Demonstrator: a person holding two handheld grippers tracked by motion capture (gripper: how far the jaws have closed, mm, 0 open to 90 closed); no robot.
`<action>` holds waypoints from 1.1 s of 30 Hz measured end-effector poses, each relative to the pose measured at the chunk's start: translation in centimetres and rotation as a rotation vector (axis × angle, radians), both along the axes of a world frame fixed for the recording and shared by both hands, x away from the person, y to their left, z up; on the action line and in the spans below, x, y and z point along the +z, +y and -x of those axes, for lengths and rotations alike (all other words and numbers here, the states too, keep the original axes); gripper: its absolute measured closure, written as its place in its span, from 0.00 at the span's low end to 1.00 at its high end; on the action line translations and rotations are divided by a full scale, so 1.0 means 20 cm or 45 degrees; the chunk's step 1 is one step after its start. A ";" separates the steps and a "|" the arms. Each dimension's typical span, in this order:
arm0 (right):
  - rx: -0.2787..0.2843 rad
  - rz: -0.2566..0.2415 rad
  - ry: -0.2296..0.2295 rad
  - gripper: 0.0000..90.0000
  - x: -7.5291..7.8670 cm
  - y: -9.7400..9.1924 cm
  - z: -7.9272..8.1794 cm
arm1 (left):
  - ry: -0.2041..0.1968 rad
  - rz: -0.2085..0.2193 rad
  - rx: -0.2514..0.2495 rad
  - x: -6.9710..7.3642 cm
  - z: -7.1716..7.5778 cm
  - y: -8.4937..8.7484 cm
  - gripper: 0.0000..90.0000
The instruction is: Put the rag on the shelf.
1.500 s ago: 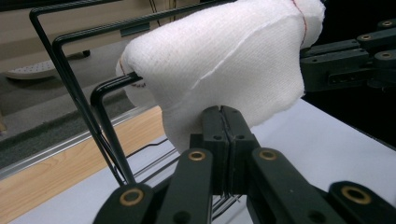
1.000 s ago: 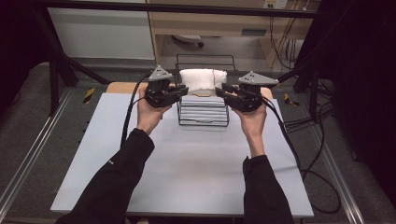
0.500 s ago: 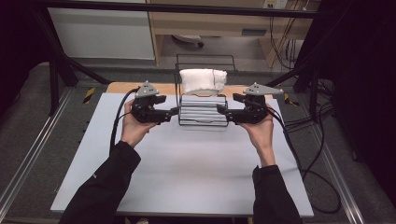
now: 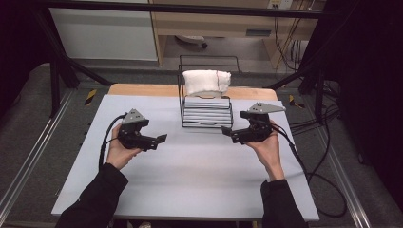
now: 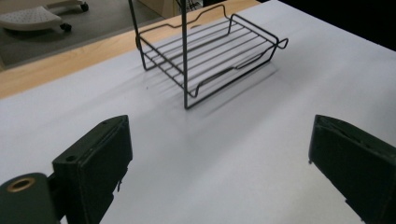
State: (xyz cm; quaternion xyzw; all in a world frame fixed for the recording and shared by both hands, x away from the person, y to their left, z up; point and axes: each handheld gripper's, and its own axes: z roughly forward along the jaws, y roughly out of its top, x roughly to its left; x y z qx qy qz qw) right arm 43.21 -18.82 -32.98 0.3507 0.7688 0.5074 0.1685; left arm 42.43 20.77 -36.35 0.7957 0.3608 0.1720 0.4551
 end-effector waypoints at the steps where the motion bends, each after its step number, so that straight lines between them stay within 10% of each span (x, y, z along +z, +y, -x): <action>1: 0.002 -0.005 0.007 0.01 -0.02 0.00 0.01 | 0.002 -0.004 0.005 -0.02 0.01 0.02 0.07; 17: 0.031 -0.018 0.094 0.00 -0.31 -0.12 0.16 | 0.055 -0.003 0.009 -0.26 0.20 0.22 0.07; 33: 0.021 0.012 0.188 0.00 -0.54 -0.29 0.31 | 0.083 -0.025 0.005 -0.33 0.29 0.34 0.08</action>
